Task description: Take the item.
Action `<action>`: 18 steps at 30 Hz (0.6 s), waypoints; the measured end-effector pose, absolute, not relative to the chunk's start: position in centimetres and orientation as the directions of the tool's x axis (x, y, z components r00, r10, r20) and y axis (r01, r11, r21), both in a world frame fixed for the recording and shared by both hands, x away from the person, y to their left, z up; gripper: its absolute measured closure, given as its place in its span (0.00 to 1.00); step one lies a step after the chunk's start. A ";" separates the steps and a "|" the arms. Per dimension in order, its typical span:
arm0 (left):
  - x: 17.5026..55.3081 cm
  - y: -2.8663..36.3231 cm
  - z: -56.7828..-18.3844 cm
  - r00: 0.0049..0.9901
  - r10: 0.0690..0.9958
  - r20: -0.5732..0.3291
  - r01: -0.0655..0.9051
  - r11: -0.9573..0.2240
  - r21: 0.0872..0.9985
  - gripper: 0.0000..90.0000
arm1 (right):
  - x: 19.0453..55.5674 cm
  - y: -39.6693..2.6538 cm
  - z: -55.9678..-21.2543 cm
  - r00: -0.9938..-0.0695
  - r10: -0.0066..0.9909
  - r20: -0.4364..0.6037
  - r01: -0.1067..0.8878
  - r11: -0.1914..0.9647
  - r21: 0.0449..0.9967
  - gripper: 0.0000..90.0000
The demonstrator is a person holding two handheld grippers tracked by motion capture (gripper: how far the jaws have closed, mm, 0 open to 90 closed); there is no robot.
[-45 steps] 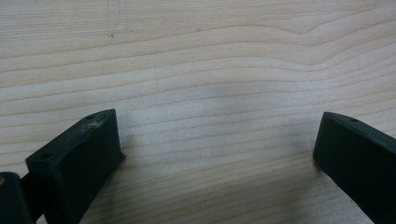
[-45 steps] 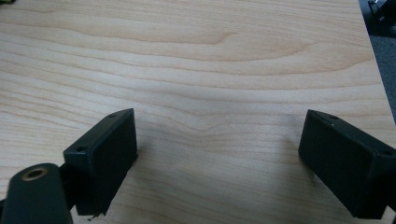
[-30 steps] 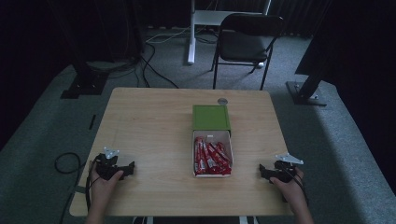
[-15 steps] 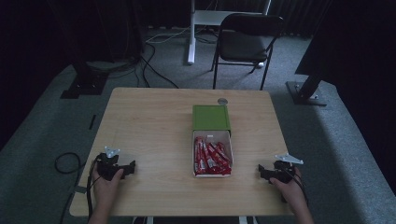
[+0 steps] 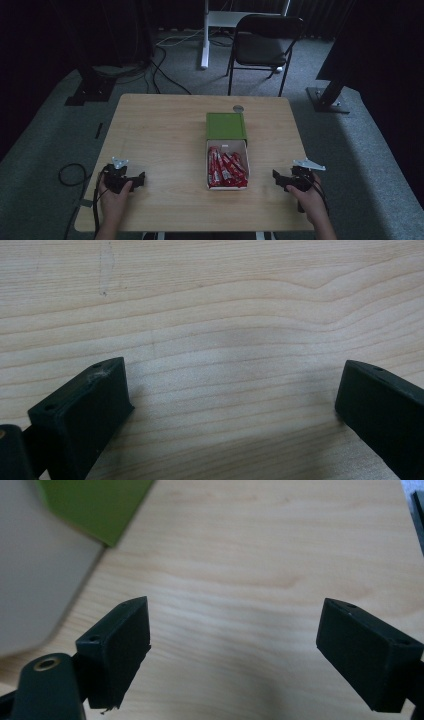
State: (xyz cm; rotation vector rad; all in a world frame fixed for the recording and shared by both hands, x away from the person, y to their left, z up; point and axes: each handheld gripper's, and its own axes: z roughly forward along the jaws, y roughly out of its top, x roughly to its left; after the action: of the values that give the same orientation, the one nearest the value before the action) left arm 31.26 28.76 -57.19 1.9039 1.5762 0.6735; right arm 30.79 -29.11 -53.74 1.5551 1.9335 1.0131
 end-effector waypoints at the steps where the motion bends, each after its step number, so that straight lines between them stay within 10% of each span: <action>1: 31.3 28.8 -57.2 0.178 0.984 0.022 0.696 -0.141 0.704 0.02 | 30.8 -29.0 -53.6 -0.261 0.961 0.094 0.624 0.093 0.776 0.15; 18: 31.3 28.7 -57.2 0.182 0.983 0.023 0.695 -0.144 0.704 0.02 | 30.8 -25.2 -48.2 -0.352 0.932 0.082 0.527 0.125 0.840 0.23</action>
State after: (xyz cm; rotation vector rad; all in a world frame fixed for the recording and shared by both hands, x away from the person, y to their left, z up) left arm 31.26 28.74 -57.19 1.9067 1.5718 0.6730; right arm 30.80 -25.24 -48.21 1.4053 1.9379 1.1361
